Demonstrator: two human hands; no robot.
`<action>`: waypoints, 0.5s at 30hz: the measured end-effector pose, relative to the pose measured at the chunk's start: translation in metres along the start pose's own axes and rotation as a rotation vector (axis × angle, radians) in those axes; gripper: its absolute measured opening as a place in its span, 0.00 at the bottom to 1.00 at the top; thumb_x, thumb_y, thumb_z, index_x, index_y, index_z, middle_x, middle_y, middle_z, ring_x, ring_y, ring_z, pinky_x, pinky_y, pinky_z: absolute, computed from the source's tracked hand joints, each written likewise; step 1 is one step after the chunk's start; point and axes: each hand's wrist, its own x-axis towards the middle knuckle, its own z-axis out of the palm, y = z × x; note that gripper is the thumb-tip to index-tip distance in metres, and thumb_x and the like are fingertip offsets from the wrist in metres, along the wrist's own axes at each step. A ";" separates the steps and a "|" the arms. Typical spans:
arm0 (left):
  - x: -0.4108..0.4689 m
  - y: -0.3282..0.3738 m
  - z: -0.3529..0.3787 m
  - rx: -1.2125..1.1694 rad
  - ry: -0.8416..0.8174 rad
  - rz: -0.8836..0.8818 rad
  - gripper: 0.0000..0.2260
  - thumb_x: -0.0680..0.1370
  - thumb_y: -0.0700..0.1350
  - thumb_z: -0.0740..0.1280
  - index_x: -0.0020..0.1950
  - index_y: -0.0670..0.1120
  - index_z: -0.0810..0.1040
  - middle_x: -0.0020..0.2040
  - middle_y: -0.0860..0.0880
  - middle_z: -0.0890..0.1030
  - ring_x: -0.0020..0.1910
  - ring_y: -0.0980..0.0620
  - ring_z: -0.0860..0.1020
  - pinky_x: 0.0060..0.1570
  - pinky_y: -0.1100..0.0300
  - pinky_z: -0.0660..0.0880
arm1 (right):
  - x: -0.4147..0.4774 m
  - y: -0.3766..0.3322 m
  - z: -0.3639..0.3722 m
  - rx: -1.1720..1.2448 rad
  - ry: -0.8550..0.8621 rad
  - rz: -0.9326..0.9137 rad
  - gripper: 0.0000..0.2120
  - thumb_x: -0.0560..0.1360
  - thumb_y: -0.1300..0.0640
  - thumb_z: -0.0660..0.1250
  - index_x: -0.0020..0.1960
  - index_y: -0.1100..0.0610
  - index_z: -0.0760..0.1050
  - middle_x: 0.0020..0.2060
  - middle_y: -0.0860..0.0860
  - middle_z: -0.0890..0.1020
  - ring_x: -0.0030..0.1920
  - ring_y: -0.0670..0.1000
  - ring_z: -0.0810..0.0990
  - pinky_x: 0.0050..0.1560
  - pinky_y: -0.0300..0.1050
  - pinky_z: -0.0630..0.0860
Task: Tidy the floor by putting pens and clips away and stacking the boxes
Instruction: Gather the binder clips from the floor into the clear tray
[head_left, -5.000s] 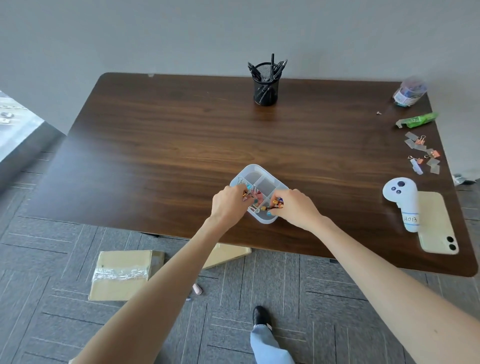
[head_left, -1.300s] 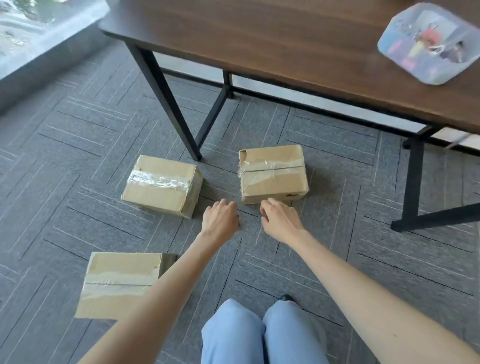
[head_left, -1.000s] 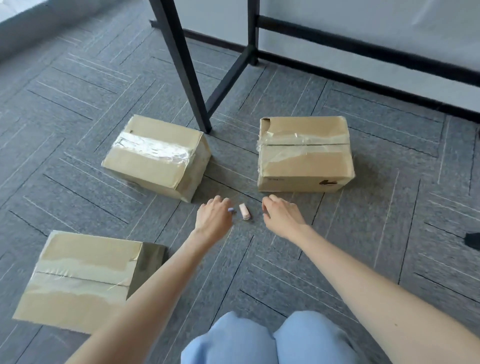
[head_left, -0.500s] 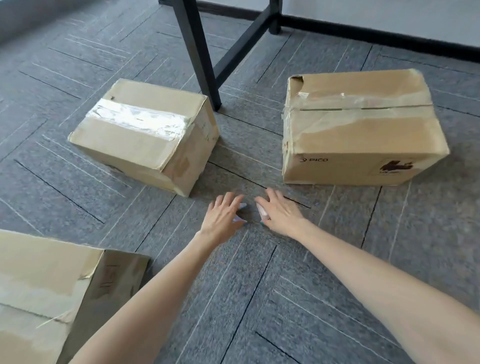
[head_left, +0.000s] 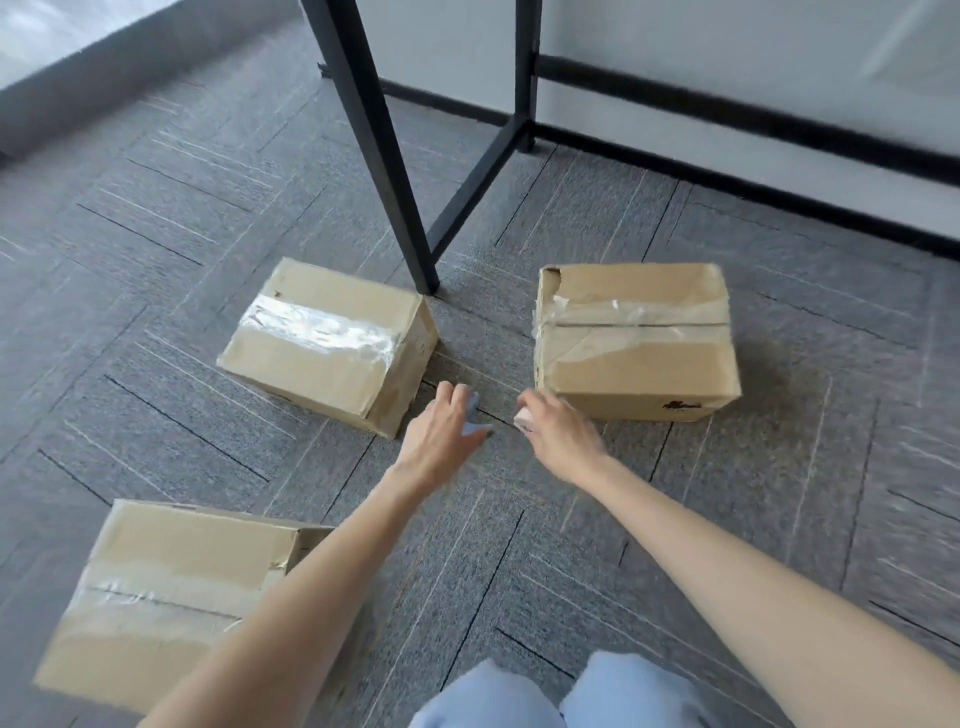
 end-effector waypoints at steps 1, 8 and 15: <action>-0.008 0.015 -0.031 -0.006 0.007 0.003 0.23 0.76 0.57 0.67 0.65 0.47 0.67 0.59 0.48 0.70 0.49 0.49 0.77 0.40 0.54 0.78 | -0.008 -0.014 -0.031 0.011 0.024 0.025 0.17 0.76 0.62 0.66 0.63 0.58 0.68 0.56 0.54 0.75 0.53 0.53 0.77 0.49 0.46 0.79; -0.055 0.123 -0.253 -0.120 0.042 0.033 0.21 0.75 0.56 0.67 0.62 0.47 0.67 0.59 0.48 0.70 0.48 0.48 0.76 0.43 0.50 0.79 | -0.078 -0.108 -0.266 0.005 0.117 0.135 0.12 0.77 0.57 0.65 0.60 0.58 0.69 0.55 0.53 0.75 0.53 0.55 0.76 0.44 0.47 0.72; -0.072 0.222 -0.414 -0.194 0.071 0.154 0.23 0.75 0.54 0.69 0.64 0.45 0.68 0.60 0.47 0.70 0.51 0.47 0.77 0.47 0.48 0.78 | -0.120 -0.156 -0.448 0.025 0.234 0.238 0.07 0.77 0.59 0.62 0.55 0.57 0.71 0.54 0.51 0.75 0.55 0.55 0.74 0.41 0.44 0.64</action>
